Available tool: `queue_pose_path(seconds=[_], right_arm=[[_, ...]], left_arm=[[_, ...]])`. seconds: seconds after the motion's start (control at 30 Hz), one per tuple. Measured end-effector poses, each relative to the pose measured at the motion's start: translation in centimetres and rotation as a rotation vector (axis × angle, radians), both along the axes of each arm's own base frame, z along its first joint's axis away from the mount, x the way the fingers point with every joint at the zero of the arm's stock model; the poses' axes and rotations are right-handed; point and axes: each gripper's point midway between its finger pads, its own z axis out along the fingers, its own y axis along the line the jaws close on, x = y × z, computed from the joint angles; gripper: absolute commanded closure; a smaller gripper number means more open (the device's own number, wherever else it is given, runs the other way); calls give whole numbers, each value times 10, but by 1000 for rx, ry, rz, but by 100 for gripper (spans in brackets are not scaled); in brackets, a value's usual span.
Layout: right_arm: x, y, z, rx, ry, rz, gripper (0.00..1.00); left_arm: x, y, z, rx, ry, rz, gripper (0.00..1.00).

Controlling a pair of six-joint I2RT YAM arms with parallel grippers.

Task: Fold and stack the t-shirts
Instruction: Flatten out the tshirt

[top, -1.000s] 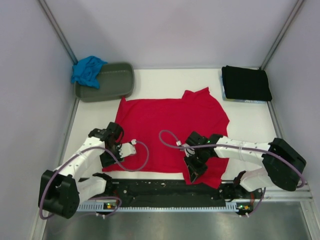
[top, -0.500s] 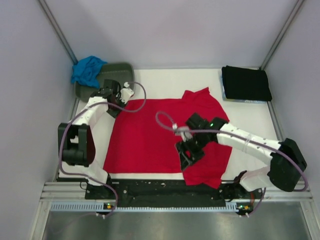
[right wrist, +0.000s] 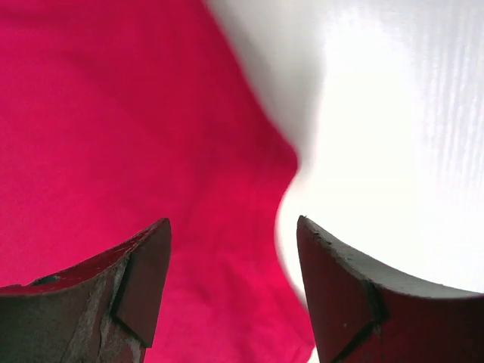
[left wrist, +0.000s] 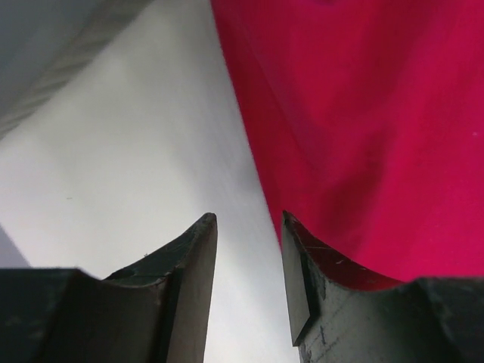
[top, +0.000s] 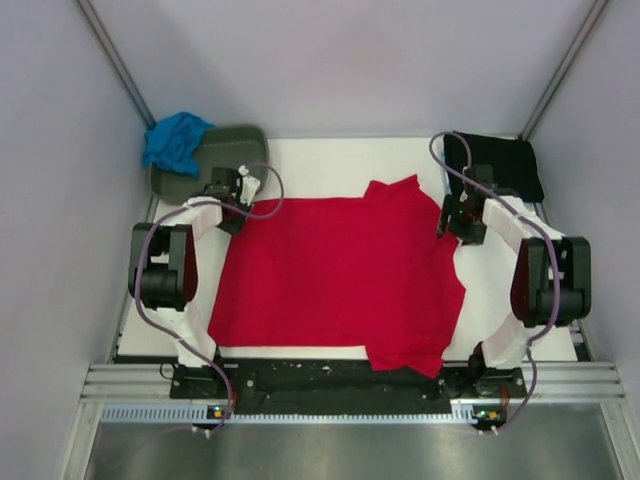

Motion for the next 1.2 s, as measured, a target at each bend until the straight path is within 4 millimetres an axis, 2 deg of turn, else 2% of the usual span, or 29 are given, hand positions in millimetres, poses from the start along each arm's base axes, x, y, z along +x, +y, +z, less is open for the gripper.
queue_pose_path(seconds=[0.1,0.17,0.2,0.3,0.33,0.37,0.4,0.5,0.6,0.77,0.8,0.87,0.9,1.03,1.1,1.2], right_arm=[[1,-25,-35,-50,86,-59,37],[2,-34,-51,-50,120,-85,44],[1,-38,-57,-53,133,-93,54],[12,-45,-57,-51,102,-109,82],[13,-47,-57,-52,99,-115,91],[14,-48,-58,-52,97,-119,99],[14,-49,-58,-47,93,-127,100],[16,-49,-58,-16,71,-145,100],[7,-54,-58,18,50,-185,100],[-20,-57,-60,45,53,-239,99],[-26,-56,-60,51,56,-243,90],[-30,-54,-60,65,59,-247,76],[-30,-52,-60,72,58,-246,73],[-29,-48,-56,95,58,-220,59],[-28,-47,-49,86,71,-199,51],[-6,-45,-21,59,14,-137,47]], left_arm=[[-8,-4,-15,-25,33,-13,53],[-7,-8,-16,-39,30,-26,57],[-6,-9,-17,-39,32,-28,63],[-3,-11,-19,-33,43,-35,95],[0,-12,-20,-26,47,-39,100],[1,-12,-21,-18,51,-42,100],[2,-13,-22,-7,55,-49,100],[2,-14,-22,11,59,-68,100],[-4,-10,-22,33,60,-81,100],[-40,4,-23,86,107,-84,100],[-48,7,-23,91,121,-81,98],[-57,11,-23,99,141,-79,70],[-60,13,-23,104,152,-83,62],[-57,16,-18,114,152,-102,51],[-57,14,-12,103,163,-111,48],[-45,7,6,87,146,-132,48]])
